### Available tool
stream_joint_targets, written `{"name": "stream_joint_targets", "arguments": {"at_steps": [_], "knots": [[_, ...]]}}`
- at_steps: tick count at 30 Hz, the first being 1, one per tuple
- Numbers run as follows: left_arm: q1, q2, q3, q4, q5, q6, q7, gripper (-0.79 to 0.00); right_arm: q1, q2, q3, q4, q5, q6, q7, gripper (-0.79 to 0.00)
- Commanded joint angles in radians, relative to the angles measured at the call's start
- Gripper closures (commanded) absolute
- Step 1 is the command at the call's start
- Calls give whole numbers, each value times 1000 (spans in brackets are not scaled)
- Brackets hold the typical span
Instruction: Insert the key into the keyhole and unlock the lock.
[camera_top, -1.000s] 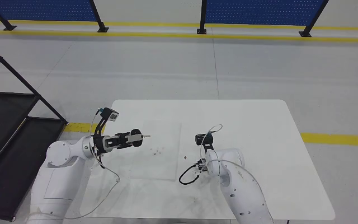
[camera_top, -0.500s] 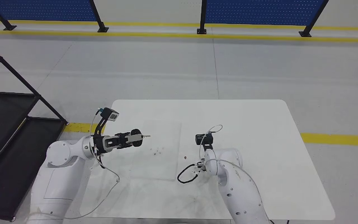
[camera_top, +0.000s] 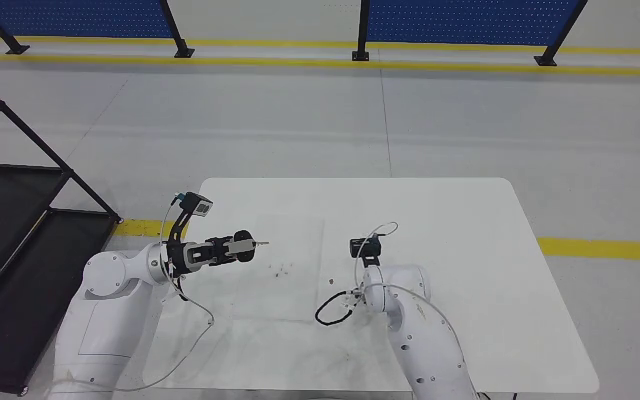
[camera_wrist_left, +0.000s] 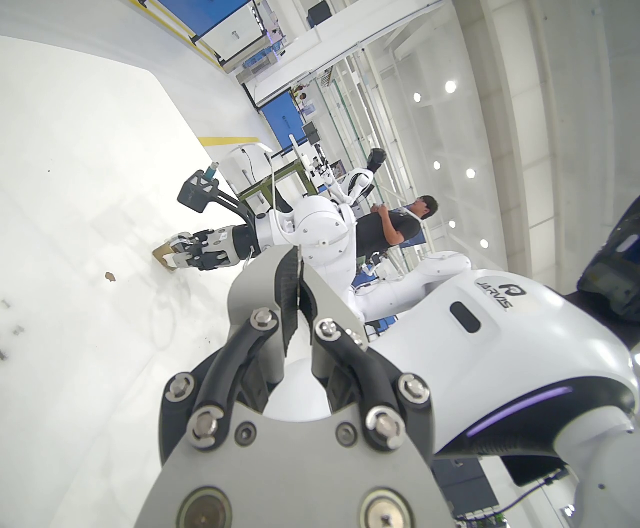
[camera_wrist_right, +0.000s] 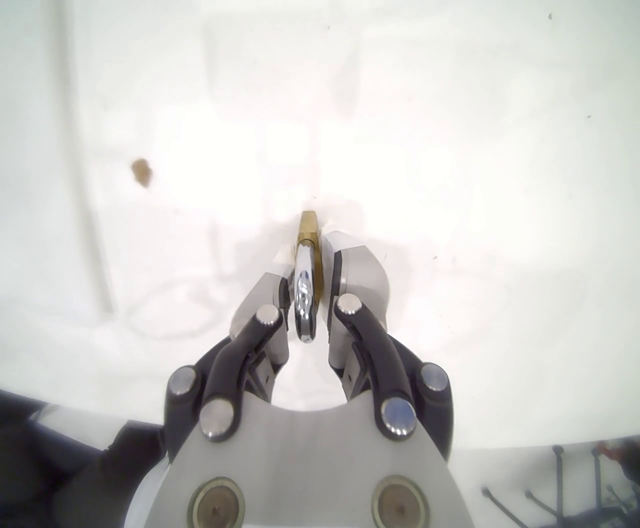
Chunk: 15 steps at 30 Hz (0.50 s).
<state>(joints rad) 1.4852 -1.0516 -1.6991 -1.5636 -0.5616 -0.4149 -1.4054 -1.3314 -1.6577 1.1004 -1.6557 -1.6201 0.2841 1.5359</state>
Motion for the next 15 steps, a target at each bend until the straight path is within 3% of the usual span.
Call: {"name": "stream_joint_targets", "arguments": {"at_steps": [1, 8, 15], "knots": [[0, 0, 0, 0, 0, 0, 0, 0, -5, -1, 10, -23, 12, 0, 0, 0], [0, 0, 0, 0, 0, 0, 0, 0, -38, 16, 157, -143, 297, -40, 0, 0], [0, 0, 0, 0, 0, 0, 0, 0, -71, 57, 346, -163, 741, -118, 0, 0]]}}
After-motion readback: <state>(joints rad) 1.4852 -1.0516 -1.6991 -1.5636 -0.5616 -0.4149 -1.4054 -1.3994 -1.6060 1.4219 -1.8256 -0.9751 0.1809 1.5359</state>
